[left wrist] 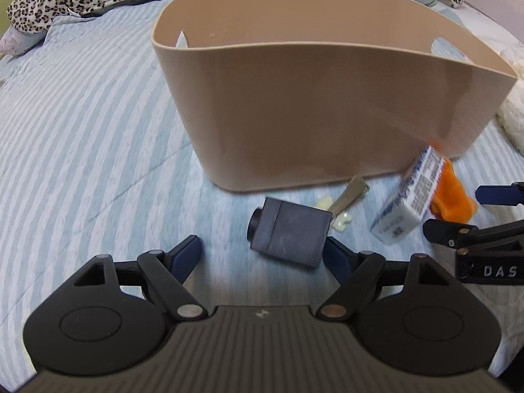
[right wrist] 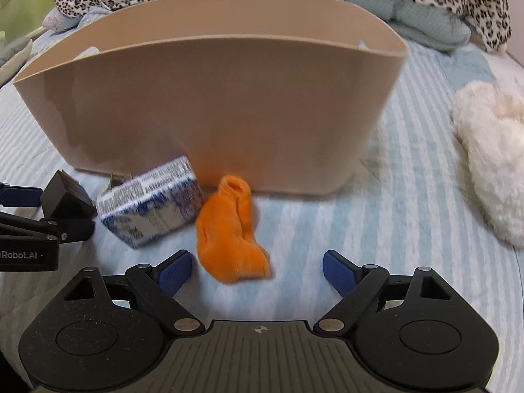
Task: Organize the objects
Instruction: 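Grasp the orange cloth with the right gripper while the left gripper grasps the black cube, then carry the orange cloth and black cube with both grippers over the basket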
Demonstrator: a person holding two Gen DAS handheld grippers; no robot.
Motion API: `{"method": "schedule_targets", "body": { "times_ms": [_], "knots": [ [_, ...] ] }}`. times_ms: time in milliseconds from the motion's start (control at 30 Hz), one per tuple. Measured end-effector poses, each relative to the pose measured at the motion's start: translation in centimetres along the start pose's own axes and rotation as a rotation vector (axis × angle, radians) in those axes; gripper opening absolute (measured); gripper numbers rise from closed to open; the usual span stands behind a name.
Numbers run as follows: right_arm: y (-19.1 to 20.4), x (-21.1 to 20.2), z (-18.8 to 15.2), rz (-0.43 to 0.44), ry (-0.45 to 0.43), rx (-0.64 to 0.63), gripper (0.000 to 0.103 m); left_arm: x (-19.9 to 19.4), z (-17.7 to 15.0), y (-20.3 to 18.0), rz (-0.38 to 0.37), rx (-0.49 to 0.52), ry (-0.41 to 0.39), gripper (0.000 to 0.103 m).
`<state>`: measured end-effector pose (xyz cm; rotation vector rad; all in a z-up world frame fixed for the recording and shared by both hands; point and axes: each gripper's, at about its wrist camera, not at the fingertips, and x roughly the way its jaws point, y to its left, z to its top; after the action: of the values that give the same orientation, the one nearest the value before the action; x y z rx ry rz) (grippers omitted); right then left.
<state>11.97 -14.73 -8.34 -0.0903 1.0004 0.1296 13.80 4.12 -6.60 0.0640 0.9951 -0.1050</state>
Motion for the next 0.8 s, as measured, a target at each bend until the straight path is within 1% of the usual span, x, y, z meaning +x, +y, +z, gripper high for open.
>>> {"method": "schedule_targets", "body": {
  "times_ms": [133,167,200,233,267,300,333,367,400,433,500,567,700,800],
  "knots": [
    [0.9,0.6,0.3,0.001,-0.008,-0.003,0.086,0.2,0.4,-0.1,-0.004,0.004,-0.003,0.081],
    [1.0,0.7,0.4,0.003,-0.01,-0.001,0.083,-0.1,0.2,0.3,-0.007,0.008,-0.004,0.079],
    [1.0,0.7,0.4,0.009,-0.014,0.002,0.078,-0.2,0.2,0.3,-0.013,0.013,-0.006,0.077],
    [1.0,0.6,0.5,0.019,-0.019,0.008,0.074,-0.3,0.3,0.3,-0.022,0.019,-0.009,0.07],
    [1.1,0.6,0.5,0.03,-0.021,0.012,0.065,-0.2,0.2,-0.1,-0.03,0.027,-0.012,0.063],
    [1.1,0.5,0.6,0.038,-0.024,0.016,0.059,-0.4,0.2,-0.2,-0.037,0.038,-0.016,0.06],
    [1.1,0.4,0.6,0.042,-0.026,0.015,0.056,-0.5,0.1,-0.8,-0.042,0.047,-0.018,0.052],
    [1.2,0.3,0.6,0.043,-0.027,0.013,0.051,-0.6,0.0,-0.9,-0.047,0.057,-0.019,0.049],
    [1.3,0.2,0.5,0.045,-0.028,0.011,0.045,-0.7,-0.1,-1.1,-0.042,0.068,-0.022,0.049],
    [1.3,0.0,0.5,0.048,-0.029,0.011,0.041,-0.7,-0.1,-1.3,-0.035,0.083,-0.024,0.049],
    [1.4,-0.2,0.5,0.058,-0.026,0.011,0.026,-0.9,-0.2,-1.6,-0.026,0.105,-0.023,0.049],
    [1.2,-0.6,0.7,0.064,-0.023,0.012,0.018,-1.1,-0.2,-1.5,-0.025,0.102,-0.017,0.049],
    [0.9,-1.1,0.5,0.077,-0.019,0.019,0.016,-1.7,0.3,-1.1,-0.029,0.085,-0.013,0.046],
    [0.8,-2.4,0.1,0.087,-0.039,0.022,0.016,-2.2,0.5,-0.6,-0.027,0.08,-0.02,0.046]
  ]
}}
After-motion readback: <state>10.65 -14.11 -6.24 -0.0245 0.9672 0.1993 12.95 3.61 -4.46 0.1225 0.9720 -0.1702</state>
